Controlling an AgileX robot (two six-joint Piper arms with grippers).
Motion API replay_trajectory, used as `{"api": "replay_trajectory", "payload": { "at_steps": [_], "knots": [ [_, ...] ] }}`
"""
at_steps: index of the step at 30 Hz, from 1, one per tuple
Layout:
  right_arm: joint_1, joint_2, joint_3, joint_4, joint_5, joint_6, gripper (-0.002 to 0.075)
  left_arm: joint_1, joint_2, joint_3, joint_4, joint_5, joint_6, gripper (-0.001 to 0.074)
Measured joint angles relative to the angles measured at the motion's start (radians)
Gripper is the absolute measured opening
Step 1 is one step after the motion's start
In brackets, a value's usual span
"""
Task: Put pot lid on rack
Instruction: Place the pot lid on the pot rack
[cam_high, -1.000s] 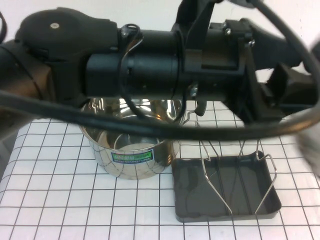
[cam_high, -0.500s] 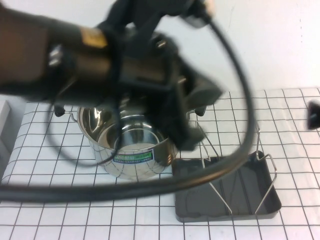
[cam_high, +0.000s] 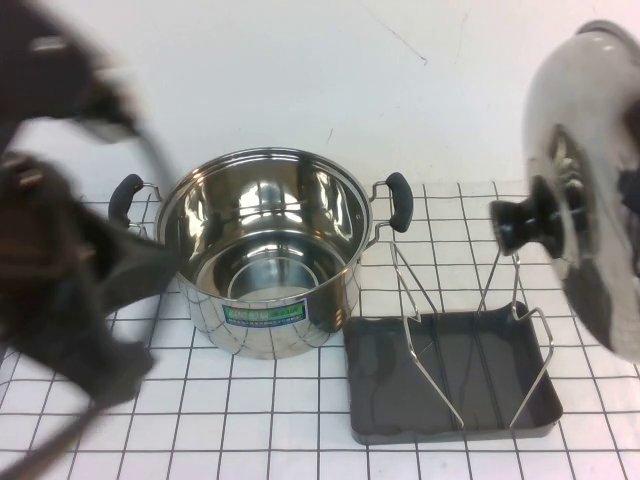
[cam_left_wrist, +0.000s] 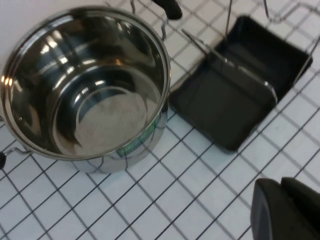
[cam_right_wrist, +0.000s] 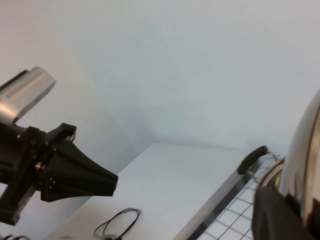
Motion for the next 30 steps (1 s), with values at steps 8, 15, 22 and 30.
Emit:
{"api": "replay_trajectory", "payload": {
  "at_steps": [8,15,22,30],
  "knots": [
    [0.219,0.093,-0.045,-0.002,-0.165,-0.013,0.0012,0.0,-0.321,0.378,-0.022,-0.297,-0.121,-0.0001],
    [0.337,0.222,-0.121,-0.002,-0.294,-0.031,0.0012,0.0,-0.52,0.674,-0.08,-0.545,-0.164,-0.0001],
    [0.368,0.357,-0.151,0.005,-0.343,-0.041,0.0012,0.0,-0.568,0.828,-0.118,-0.692,-0.165,-0.0001],
    [0.368,0.47,-0.154,0.009,-0.376,-0.047,0.0012,0.0,-0.57,0.842,-0.126,-0.735,-0.163,-0.0001]
  ]
}}
